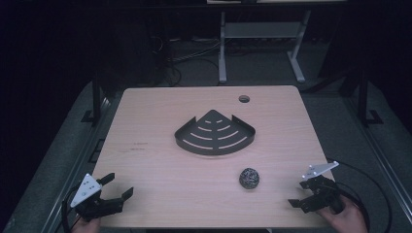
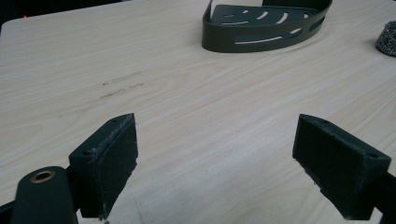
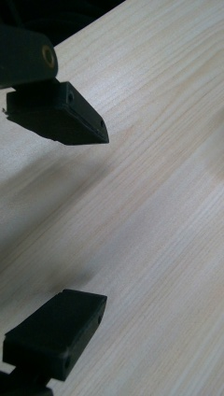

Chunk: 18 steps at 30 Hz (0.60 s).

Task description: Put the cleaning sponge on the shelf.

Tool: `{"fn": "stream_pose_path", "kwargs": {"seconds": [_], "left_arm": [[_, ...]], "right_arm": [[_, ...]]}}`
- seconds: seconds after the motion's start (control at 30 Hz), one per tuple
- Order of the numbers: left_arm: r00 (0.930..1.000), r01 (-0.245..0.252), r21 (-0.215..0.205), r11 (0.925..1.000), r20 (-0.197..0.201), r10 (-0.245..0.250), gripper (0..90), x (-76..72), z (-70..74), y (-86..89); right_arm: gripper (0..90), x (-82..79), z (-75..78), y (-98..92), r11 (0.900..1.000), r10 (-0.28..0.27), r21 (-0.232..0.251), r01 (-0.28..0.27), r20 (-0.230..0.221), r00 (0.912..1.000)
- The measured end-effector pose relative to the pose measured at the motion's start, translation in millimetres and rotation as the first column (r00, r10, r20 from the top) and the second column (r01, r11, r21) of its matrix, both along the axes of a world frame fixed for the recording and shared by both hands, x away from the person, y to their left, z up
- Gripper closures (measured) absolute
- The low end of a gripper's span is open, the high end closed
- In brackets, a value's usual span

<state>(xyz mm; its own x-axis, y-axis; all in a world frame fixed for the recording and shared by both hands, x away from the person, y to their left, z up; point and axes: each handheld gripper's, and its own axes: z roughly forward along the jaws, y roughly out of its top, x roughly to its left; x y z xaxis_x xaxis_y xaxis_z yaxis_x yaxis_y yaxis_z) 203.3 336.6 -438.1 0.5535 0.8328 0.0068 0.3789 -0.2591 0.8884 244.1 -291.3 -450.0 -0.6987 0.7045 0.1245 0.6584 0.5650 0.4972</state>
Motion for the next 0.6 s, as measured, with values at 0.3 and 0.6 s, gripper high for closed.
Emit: {"fn": "stream_pose_path", "kwargs": {"seconds": [0.3,0.6], "left_arm": [[0.9999,0.011,0.001,0.9999,-0.001,-0.011,13.3,0.5,-0.4,-1.2],[1.0,0.007,0.0,1.0,0.007,-0.007,13.3,-0.7,1.1,0.6]], "right_arm": [[17.0,0.0,1.7,5.2,1.0,0.02,-0.008,-0.02,-0.008,0.9998],[15.6,4.8,7.2,19.9,0.997,0.06,-0.036,-0.061,-0.017,0.998]]}}
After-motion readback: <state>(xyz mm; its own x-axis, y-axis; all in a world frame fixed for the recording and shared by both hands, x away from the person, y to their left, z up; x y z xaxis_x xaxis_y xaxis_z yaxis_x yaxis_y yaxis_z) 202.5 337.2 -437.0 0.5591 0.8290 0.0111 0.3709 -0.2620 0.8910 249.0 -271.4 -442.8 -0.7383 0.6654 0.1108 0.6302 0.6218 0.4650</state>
